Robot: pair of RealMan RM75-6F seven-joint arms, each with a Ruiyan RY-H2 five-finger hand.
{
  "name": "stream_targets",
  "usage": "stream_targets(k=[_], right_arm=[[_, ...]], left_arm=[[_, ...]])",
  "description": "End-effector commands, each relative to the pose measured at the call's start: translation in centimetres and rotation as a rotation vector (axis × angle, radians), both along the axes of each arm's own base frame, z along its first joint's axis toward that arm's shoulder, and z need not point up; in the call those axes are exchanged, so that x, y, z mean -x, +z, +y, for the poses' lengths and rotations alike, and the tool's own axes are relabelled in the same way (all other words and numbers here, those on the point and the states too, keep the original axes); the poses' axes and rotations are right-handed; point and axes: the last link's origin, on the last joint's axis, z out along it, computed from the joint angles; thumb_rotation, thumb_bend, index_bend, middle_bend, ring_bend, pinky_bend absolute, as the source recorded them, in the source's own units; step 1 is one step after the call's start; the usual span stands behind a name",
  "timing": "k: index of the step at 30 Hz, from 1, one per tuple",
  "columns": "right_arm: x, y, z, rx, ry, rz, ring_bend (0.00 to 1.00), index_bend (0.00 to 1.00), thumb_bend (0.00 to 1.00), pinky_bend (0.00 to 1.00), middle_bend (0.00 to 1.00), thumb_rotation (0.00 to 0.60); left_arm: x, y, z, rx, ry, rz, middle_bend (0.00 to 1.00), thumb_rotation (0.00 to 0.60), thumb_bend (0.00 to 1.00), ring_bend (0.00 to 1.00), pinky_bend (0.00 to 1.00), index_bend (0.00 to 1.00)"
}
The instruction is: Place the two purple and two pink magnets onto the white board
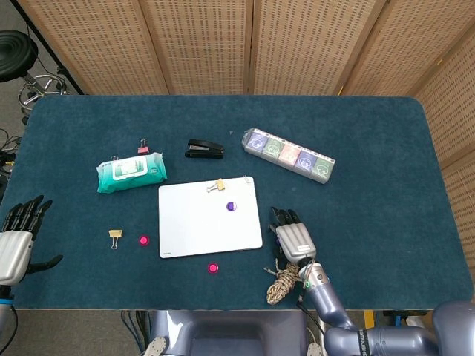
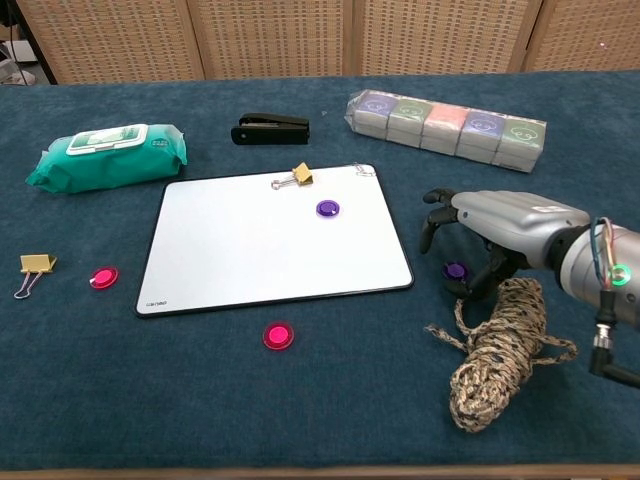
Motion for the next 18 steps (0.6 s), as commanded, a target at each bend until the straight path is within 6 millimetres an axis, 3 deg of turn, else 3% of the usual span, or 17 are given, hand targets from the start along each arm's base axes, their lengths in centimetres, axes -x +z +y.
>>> stream_targets(k=[1,18], right_arm=[[0.25,-0.12,-0.31,0.006,-0.015,0.005,0.0,0.32,0.4,0.0,0.0,0.6],[1.12,-0.12,-0.46,0.005,-0.035,0.025,0.0,0.34,0.4,0.0,0.0,0.6]], left_arm=[[0.02,0.05,0.05,-0.002,0.001,-0.001,0.0,0.6,0.0,0.0,0.0,0.0],[0.03,-0.03,0.06,0.001,0.002,0.0,0.0,0.6,0.0,0.0,0.0,0.0]])
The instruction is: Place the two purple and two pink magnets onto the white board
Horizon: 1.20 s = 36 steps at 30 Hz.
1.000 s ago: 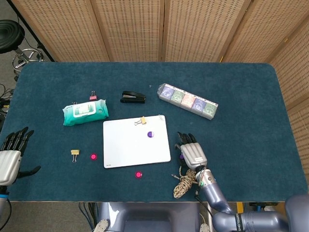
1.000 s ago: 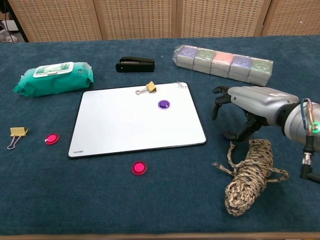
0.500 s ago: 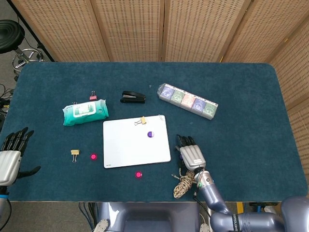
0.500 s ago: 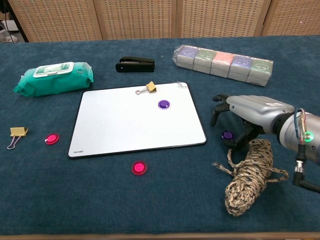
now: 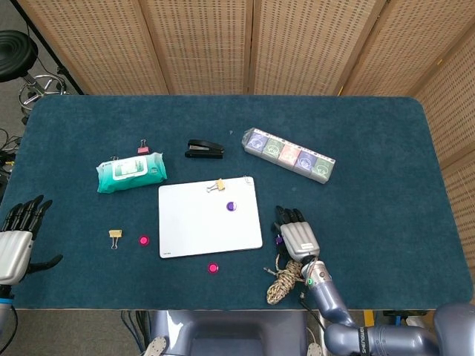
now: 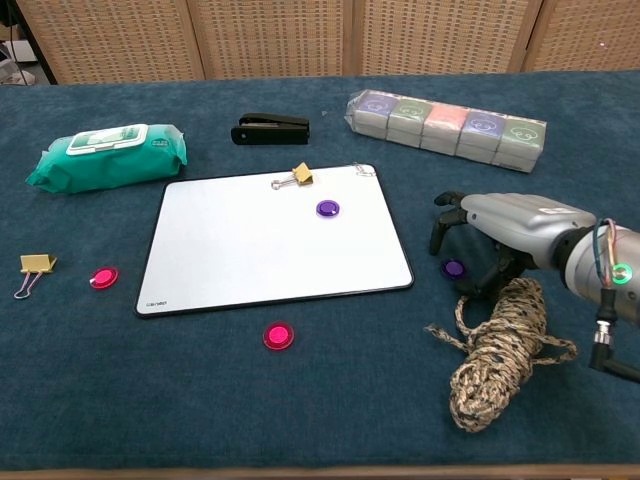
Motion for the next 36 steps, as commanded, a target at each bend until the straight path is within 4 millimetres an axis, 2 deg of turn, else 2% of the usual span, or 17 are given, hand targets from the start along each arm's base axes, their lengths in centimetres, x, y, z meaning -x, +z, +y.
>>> stream_targets(k=[1,9,20,36], right_arm=[[0.2,0.0,-0.1,0.003,-0.005,0.002,0.0,0.35,0.39,0.0,0.0,0.6],[0.7,0.0,-0.3,0.005,-0.021,0.008,0.0,0.39,0.4,0.0,0.0,0.6],[1.1,0.1,-0.3,0.019,-0.03,-0.002,0.0,0.51,0.4,0.0,0.0,0.6],[1.4,-0.2,-0.1,0.042,-0.032,-0.048,0.0,0.6,0.4,0.0,0.0,0.6]], left_arm=[[0.0,0.0,0.0,0.0,0.0,-0.001,0.0,0.6,0.0,0.0,0.0,0.0],[0.0,0.0,0.0,0.003,0.002,-0.002,0.0,0.6,0.0,0.0,0.0,0.0],[0.0,-0.2,0.0,0.007,0.002,0.0,0.0,0.6,0.0,0.0,0.0,0.0],[0.0,-0.3,-0.1,0.013,0.003,0.001,0.0,0.6,0.0,0.0,0.0,0.0]])
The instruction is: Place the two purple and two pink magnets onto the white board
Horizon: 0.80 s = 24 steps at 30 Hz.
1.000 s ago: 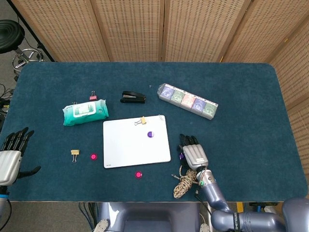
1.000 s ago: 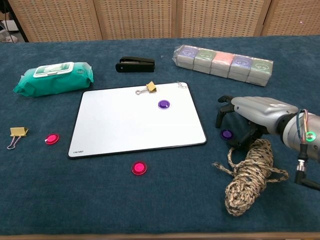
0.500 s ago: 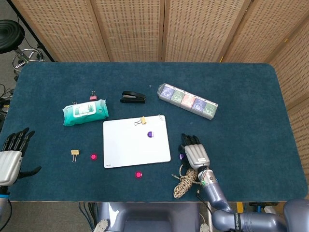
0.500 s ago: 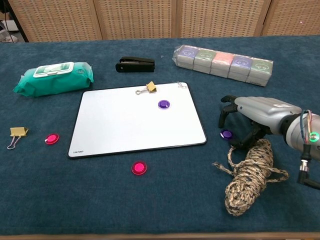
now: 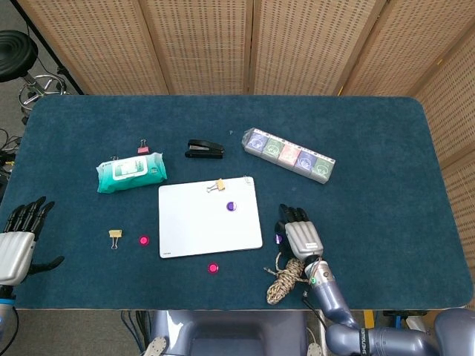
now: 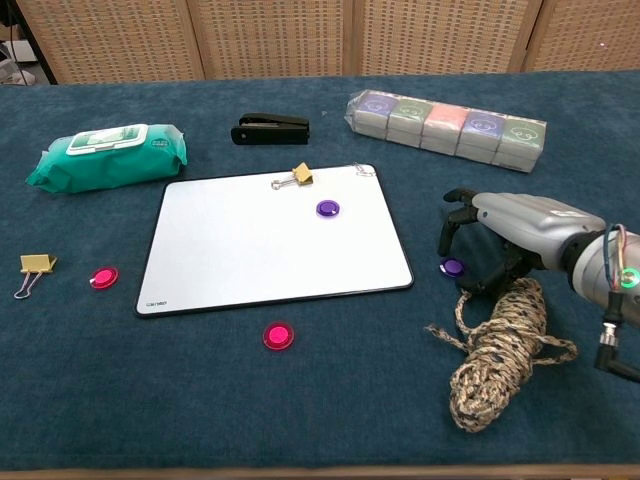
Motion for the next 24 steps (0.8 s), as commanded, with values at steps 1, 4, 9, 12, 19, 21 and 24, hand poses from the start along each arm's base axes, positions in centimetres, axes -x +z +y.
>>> stream_targets(k=[1,4,9,12,19,21,24], right_arm=[[0.1,0.0,0.0,0.005,-0.002,-0.001,0.0,0.6,0.4,0.0,0.0,0.6],[0.1,0.1,0.1,0.012,0.0,-0.01,0.0,0.62,0.4,0.0,0.0,0.6],[0.2,0.2,0.1,0.014,0.0,-0.012,0.0,0.62,0.4,0.0,0.0,0.6],[0.3,0.2,0.1,0.012,-0.002,-0.012,0.0,0.63,0.4,0.0,0.0,0.6],[0.0,0.5,0.0,0.017,-0.002,-0.03,0.0,0.63,0.4,0.0,0.0,0.6],[-0.4,0.6,-0.1,0.022,0.001,-0.041,0.0,0.63,0.4,0.0,0.0,0.6],[-2.3,1.1,-0.8,0.036,0.035,-0.076,0.0,0.64,0.4,0.0,0.0,0.6]], left_arm=[[0.0,0.0,0.0,0.0,0.0,0.0,0.0,0.6,0.0,0.0,0.0,0.0],[0.0,0.0,0.0,0.001,0.001,0.0,0.0,0.6,0.0,0.0,0.0,0.0],[0.0,-0.1,0.0,0.004,0.001,0.001,0.0,0.6,0.0,0.0,0.0,0.0],[0.0,-0.1,0.0,0.003,0.0,0.002,0.0,0.6,0.0,0.0,0.0,0.0],[0.0,-0.1,0.0,0.004,0.001,0.003,0.0,0.6,0.0,0.0,0.0,0.0],[0.0,-0.2,0.0,0.005,0.001,0.003,0.0,0.6,0.0,0.0,0.0,0.0],[0.0,-0.2,0.0,0.005,0.002,0.003,0.0,0.6,0.0,0.0,0.0,0.0]])
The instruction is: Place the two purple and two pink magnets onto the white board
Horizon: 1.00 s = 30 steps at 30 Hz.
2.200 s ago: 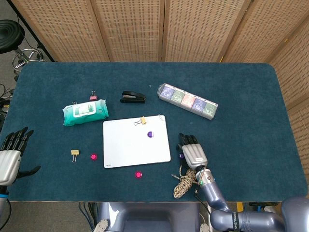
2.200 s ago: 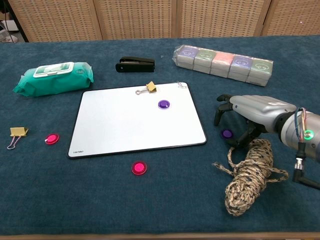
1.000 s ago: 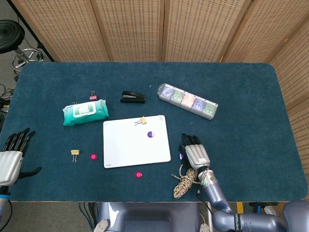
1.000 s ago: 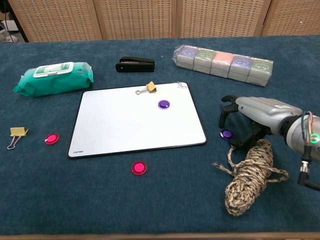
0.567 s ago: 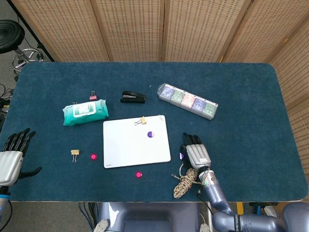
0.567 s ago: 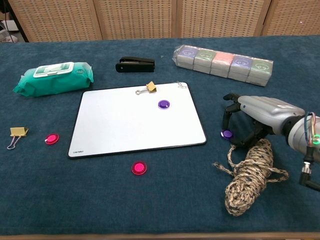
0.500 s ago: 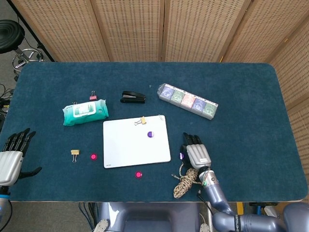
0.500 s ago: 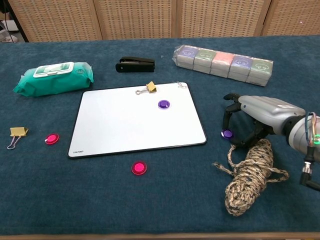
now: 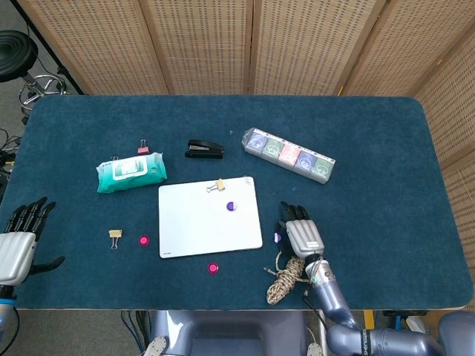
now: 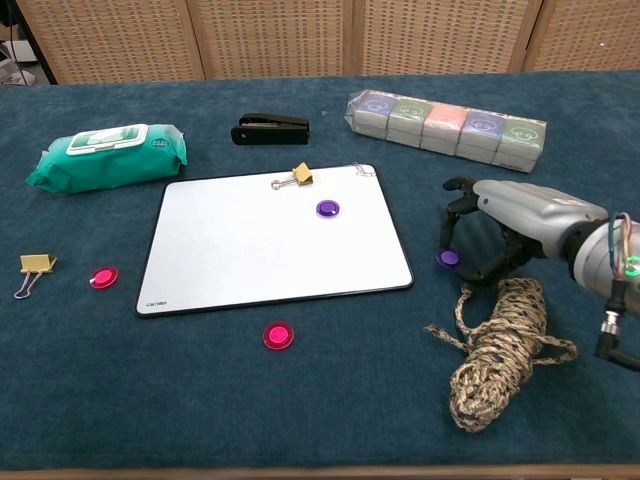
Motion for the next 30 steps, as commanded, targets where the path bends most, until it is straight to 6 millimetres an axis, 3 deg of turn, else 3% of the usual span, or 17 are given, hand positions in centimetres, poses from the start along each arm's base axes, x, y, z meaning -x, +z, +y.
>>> stream_targets(k=[1,8,10,16,30], right_arm=[[-1.9,0.4,-0.7,0.013,0.035,-0.028,0.0,0.64,0.4,0.0,0.0,0.6],[-6.4,0.0,-1.4,0.004,0.107,-0.055,0.0,0.64,0.4,0.0,0.0,0.6],[-8.3,-0.7,-1.4,-0.011,0.135,-0.061,0.0,0.64,0.4,0.0,0.0,0.6],[-11.1,-2.6,-1.6,-0.03,0.161,-0.045,0.0,0.62,0.4,0.0,0.0,0.6],[-13.4,-5.1,-3.2,-0.03,0.177,0.02,0.0,0.64,0.4,0.0,0.0,0.6]], left_arm=[[0.0,0.0,0.0,0.0,0.0,-0.001,0.0,0.6,0.0,0.0,0.0,0.0],[0.0,0.2,0.0,-0.003,-0.001,-0.005,0.0,0.6,0.0,0.0,0.0,0.0],[0.0,0.2,0.0,-0.005,0.0,-0.006,0.0,0.6,0.0,0.0,0.0,0.0],[0.0,0.4,0.0,-0.008,-0.002,-0.012,0.0,0.6,0.0,0.0,0.0,0.0],[0.0,0.7,0.1,-0.013,0.0,-0.022,0.0,0.6,0.0,0.0,0.0,0.0]])
